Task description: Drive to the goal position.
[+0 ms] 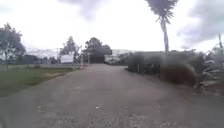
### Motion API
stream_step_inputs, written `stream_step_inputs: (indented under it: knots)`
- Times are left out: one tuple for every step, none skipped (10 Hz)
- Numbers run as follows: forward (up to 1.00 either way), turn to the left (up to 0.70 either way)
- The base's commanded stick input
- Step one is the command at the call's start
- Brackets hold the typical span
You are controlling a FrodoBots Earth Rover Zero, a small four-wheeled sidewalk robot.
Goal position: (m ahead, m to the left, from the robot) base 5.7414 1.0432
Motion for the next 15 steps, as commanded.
stream_step_inputs:
  knots:
    - [1.00,0.00]
    - [1.00,0.00]
    - [1.00,0.00]
    - [1.00,0.00]
    - [1.00,0.00]
    - [1.00,0.00]
    - [1.00,0.00]
    - [1.00,0.00]
    - [1.00,0.00]
    - [1.00,0.00]
    - [1.00,0.00]
    - [1.00,0.00]
    - [1.00,0.00]
    - [1.00,0.00]
    - [1.00,0.00]
